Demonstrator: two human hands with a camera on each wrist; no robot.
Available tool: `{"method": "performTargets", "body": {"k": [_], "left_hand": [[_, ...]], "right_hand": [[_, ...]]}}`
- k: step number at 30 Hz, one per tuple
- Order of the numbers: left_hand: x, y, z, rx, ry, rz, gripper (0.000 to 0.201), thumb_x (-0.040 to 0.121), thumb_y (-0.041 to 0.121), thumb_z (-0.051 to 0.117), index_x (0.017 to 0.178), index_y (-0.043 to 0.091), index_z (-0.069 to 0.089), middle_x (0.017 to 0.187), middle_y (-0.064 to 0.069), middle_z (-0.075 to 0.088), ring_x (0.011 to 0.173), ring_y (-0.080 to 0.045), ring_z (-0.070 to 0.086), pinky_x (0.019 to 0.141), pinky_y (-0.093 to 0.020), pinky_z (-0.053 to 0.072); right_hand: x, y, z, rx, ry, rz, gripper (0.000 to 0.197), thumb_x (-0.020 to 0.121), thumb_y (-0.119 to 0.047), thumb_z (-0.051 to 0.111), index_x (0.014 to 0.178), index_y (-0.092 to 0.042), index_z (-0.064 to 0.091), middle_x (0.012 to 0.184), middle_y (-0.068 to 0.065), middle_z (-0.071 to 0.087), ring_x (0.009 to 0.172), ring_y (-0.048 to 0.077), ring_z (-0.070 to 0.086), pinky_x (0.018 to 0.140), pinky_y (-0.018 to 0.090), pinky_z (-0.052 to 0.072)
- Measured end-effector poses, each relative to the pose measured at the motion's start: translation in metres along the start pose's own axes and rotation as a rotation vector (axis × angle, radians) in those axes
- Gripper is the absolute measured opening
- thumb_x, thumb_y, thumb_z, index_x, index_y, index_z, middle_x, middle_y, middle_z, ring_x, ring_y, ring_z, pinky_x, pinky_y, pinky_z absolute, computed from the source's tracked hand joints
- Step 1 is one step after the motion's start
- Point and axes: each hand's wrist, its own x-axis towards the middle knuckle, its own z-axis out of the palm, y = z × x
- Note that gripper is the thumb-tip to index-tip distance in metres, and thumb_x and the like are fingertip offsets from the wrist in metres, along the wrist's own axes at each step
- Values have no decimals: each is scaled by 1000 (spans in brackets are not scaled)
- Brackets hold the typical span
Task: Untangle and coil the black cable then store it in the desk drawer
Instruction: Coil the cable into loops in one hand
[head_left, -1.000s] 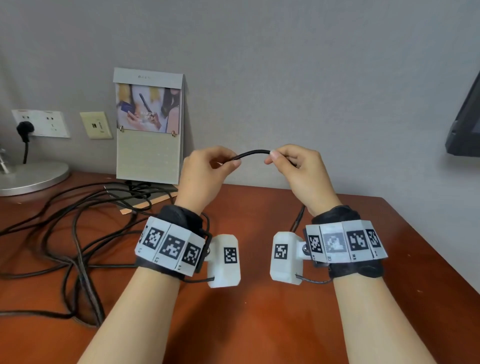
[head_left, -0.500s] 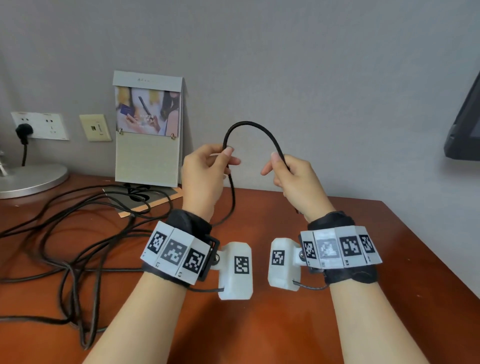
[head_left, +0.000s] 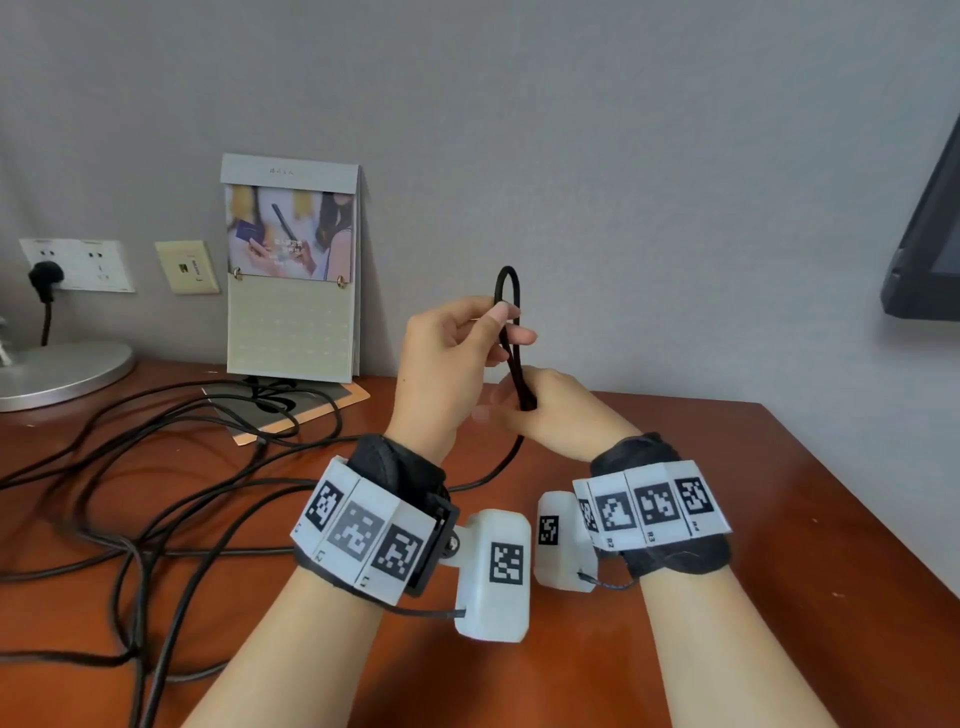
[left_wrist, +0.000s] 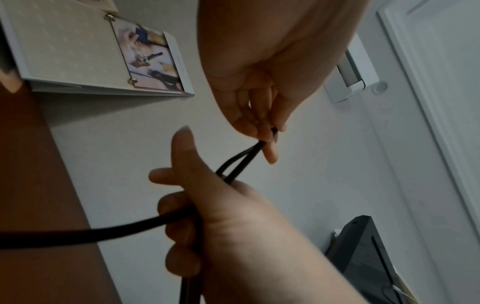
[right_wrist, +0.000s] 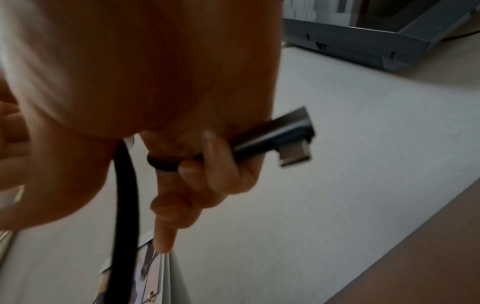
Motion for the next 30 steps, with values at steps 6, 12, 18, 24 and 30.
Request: {"method": "performTargets", "body": {"k": [6, 12, 18, 24, 30], "left_hand": [[0, 0, -1, 31, -20, 65, 21, 97, 14, 49, 87, 19, 67, 61, 7, 59, 54, -2, 48, 60, -14, 43], [7, -10, -11, 185, -34, 112, 21, 98, 19, 48, 94, 22, 69, 58, 12, 56, 54, -1, 45, 63, -25, 39], [9, -14, -16, 336, -51, 135, 15, 95, 22, 52, 97, 26, 67, 71, 11, 65, 64, -5, 52, 69, -32, 45], [3, -23, -15, 553, -463, -144, 16, 95, 22, 53, 83, 17, 64, 80, 2, 69, 60, -8, 58, 63, -23, 45], [11, -31, -22, 382, -96, -26, 4, 92, 19, 58, 95, 18, 60, 77, 3, 72, 65, -15, 67, 73, -34, 56]], "right_hand": [[4, 4, -3, 178, 77, -13, 84, 71, -51, 71, 139, -21, 32, 100, -10, 52, 97, 11, 54, 78, 21, 43], [-1, 2, -15, 436, 415, -235, 89, 76, -21, 76, 145, -32, 20, 96, -2, 53, 79, 8, 58, 82, 21, 48], [3, 3, -22, 353, 648, -317, 23, 97, -19, 46, 78, -27, 56, 56, -21, 50, 52, 4, 37, 56, 27, 33], [2, 15, -34, 421, 938, -293, 22, 96, -19, 41, 77, -21, 52, 56, -23, 45, 54, 4, 33, 58, 30, 32], [2, 19, -32, 374, 963, -256, 22, 99, -17, 42, 83, -16, 57, 66, -14, 49, 56, 3, 38, 58, 18, 33]]}}
